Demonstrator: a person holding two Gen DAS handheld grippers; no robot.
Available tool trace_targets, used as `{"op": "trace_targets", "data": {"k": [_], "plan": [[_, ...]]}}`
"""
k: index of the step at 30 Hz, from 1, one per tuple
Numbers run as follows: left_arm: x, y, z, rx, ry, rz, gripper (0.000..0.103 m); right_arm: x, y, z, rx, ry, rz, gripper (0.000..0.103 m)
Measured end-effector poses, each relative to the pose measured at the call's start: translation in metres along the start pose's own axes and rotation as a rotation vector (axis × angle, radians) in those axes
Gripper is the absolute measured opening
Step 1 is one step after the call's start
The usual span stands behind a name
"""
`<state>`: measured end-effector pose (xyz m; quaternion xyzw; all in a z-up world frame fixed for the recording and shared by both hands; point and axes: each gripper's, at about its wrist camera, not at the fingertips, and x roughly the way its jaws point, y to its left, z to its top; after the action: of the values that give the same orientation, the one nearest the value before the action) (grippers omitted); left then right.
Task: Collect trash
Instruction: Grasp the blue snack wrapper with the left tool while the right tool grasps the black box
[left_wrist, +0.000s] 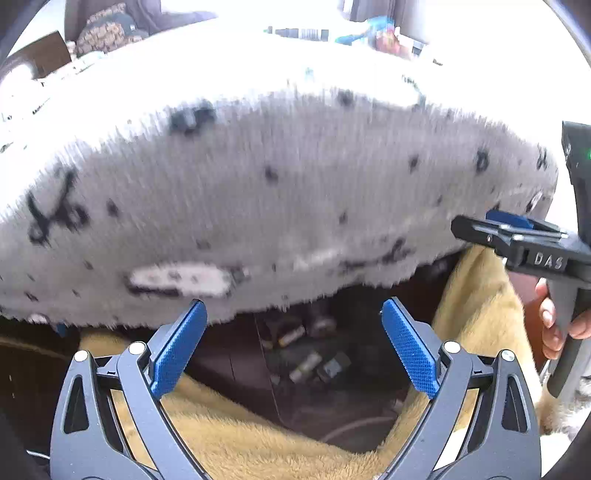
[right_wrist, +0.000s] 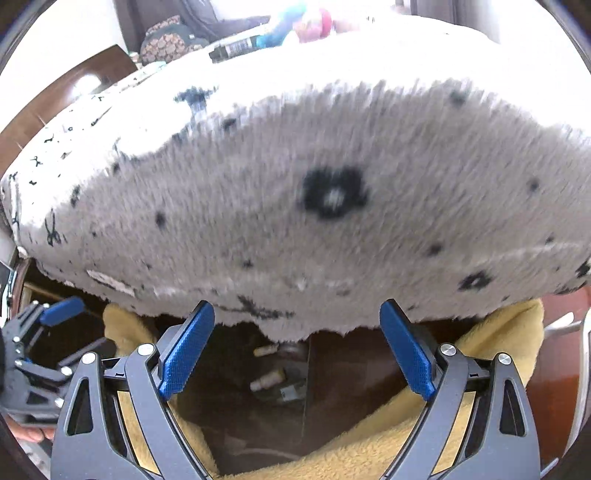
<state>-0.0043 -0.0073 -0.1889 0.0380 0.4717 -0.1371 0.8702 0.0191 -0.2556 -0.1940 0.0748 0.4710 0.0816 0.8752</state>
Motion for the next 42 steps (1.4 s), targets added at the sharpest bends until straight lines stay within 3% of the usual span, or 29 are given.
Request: {"op": "trace_targets", "data": {"k": [11, 20, 27, 37, 42], "plan": [[-0.039, 0.011, 0.073, 0.005, -0.152, 0.031, 0.092, -0.048, -0.012, 0.057, -0.030, -0.193, -0.093, 0.091], [-0.013, 0.008, 0.134, 0.021, -0.190, 0.055, 0.092, -0.043, -0.047, 0.122, -0.002, -0.234, -0.167, 0.091], [0.007, -0.012, 0.184, 0.041, -0.207, 0.021, 0.092, -0.027, -0.057, 0.172, 0.001, -0.257, -0.201, 0.091], [0.030, -0.058, 0.249, 0.094, -0.237, -0.009, 0.091, 0.006, -0.075, 0.243, 0.036, -0.234, -0.181, 0.067], [0.040, -0.080, 0.273, 0.125, -0.244, -0.041, 0.080, 0.027, -0.083, 0.260, 0.046, -0.170, -0.193, 0.056]]}}
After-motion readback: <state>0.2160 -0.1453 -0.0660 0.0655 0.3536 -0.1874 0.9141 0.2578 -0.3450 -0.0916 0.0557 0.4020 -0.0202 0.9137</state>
